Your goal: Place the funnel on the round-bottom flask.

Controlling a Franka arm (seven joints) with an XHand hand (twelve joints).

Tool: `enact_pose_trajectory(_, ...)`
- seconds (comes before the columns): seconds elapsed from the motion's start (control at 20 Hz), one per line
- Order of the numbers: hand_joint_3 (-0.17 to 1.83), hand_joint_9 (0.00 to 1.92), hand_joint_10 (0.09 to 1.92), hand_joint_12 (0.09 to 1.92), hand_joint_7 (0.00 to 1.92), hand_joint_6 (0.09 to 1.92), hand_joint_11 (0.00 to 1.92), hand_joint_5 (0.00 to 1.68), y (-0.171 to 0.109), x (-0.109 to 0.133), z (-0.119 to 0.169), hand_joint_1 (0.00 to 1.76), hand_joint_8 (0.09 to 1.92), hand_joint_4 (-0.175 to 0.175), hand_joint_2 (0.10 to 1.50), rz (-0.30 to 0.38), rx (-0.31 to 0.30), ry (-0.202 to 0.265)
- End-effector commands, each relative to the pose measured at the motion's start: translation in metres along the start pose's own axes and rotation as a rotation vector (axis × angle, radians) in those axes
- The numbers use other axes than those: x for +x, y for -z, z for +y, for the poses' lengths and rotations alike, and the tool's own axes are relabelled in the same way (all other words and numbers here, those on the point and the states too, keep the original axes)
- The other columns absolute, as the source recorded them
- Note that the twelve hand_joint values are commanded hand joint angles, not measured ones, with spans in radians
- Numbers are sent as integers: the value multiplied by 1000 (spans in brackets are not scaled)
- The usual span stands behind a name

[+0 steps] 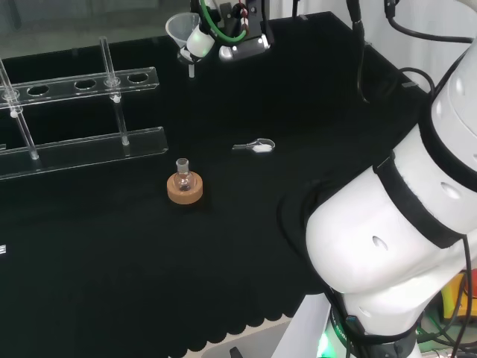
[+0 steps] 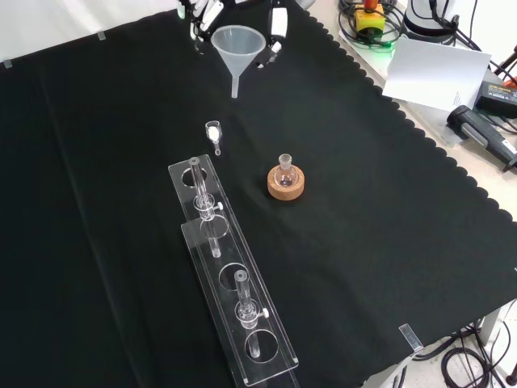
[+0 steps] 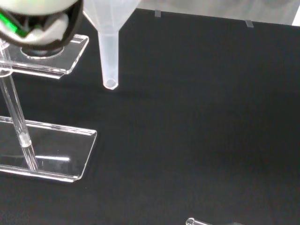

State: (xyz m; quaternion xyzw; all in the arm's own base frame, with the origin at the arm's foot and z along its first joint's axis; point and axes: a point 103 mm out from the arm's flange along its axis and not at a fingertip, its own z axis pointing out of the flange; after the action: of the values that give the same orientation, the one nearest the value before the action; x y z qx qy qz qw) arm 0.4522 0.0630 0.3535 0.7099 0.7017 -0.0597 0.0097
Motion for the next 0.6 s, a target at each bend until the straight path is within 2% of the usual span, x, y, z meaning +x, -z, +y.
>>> enact_pose_trajectory(0.05, 866, 754, 397, 1279, 1057, 542, 0, 801, -3, 7, -19, 890, 596, 49, 482, 4, -4, -17)
enact_pose_trajectory(0.35, 870, 755, 396, 1279, 1063, 547, 0, 804, -19, 26, -37, 890, 596, 51, 481, 29, 20, -39)
enact_pose_trajectory(0.6, 873, 758, 396, 1279, 1066, 551, 0, 808, -27, 37, -47, 890, 596, 53, 481, 41, 28, -78)
